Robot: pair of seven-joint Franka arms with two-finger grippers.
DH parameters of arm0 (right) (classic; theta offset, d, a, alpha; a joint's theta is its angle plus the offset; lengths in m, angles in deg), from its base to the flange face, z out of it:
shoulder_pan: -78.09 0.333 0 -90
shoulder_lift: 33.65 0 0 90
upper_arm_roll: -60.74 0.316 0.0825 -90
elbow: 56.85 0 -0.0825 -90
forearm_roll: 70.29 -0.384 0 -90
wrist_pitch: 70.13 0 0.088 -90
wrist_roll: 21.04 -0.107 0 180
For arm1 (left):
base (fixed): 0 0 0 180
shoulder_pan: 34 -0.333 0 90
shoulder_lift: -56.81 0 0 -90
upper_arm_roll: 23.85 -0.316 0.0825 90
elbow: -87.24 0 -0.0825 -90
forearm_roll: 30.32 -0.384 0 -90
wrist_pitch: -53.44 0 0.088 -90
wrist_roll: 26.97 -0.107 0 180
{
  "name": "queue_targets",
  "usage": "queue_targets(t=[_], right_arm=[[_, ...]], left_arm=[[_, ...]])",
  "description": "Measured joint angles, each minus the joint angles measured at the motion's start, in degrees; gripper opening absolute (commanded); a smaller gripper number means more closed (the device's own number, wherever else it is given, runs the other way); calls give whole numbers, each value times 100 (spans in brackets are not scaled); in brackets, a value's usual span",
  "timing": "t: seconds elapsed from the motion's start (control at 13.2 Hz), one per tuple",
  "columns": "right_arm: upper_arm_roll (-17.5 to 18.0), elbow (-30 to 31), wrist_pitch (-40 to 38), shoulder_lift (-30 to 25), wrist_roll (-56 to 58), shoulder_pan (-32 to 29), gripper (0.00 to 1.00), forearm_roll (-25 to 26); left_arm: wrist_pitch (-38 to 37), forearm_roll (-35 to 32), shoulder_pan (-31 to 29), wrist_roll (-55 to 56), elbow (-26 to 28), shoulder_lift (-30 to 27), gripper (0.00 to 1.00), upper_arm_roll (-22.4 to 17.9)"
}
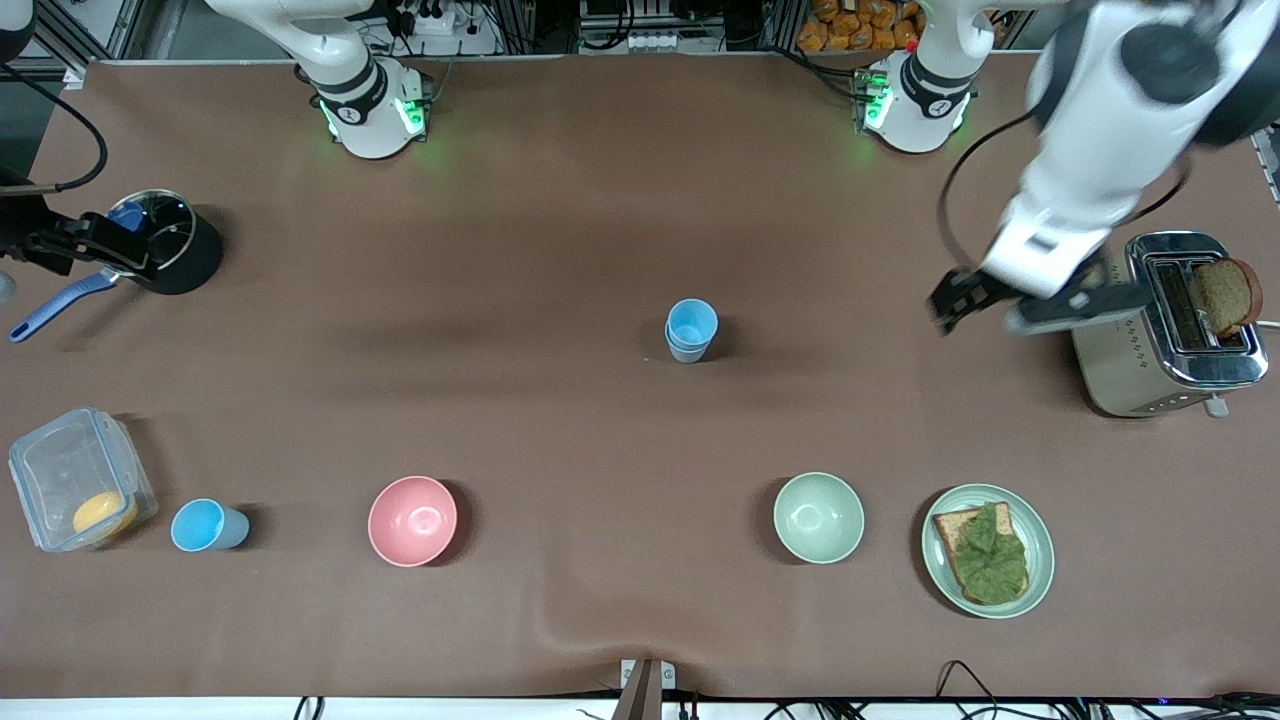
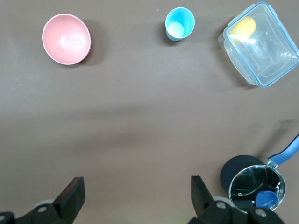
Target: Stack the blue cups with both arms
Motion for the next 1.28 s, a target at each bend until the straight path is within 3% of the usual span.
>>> queue_targets(t=[0.23,0.53,0.68,0.98,1.28], right_arm=[[-1,0,0,0,1,0,100,0],[-5,0,-2,0,1,-1,100,0],[-6,0,-2,0,1,-1,100,0],[-7,1,-3,0,1,-1,100,0],[-6,1,-4,1,1,-1,100,0]], left_arm=[[-733,433,-179,-255,29,-409,100,-409],[-1525,729,-182,-831,-372,-417,100,-1058],[-1754,734,-182,-961,-686,-276,100,-1124],[-2313,734,-168,-961,-1888,345,100,-1154],[-2407,734,-90,-964,-2344,684,100,-1255]])
